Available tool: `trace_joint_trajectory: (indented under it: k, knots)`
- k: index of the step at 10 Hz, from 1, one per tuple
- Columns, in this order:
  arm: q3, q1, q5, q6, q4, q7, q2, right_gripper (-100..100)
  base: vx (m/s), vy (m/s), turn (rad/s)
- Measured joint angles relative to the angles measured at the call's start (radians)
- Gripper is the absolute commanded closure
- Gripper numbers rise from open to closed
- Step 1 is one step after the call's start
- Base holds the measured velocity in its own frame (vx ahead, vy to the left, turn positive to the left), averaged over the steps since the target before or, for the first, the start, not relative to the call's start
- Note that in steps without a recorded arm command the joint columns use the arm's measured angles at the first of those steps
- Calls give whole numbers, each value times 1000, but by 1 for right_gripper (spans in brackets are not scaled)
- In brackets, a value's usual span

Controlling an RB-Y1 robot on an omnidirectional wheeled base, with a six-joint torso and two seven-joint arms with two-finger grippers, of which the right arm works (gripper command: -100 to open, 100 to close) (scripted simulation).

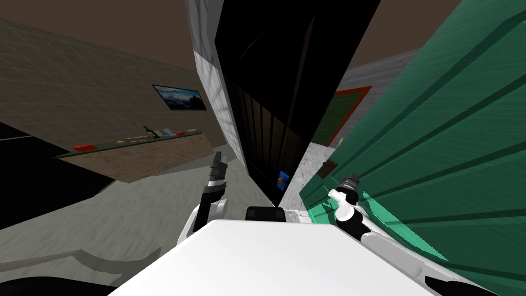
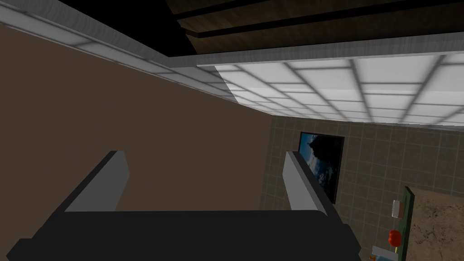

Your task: Push the door open

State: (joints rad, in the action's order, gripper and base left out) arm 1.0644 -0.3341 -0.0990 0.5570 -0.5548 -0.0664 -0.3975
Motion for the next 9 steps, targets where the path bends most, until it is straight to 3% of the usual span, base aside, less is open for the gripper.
trace_joint_trajectory:
  k: [2, 9]
  knots:
    - [14, -4, -1, 4, 11, -3, -3, -100, -3, -12, 27]
    - [16, -4, -1, 2, 8, -3, 1, -100, 2, 1, 1]
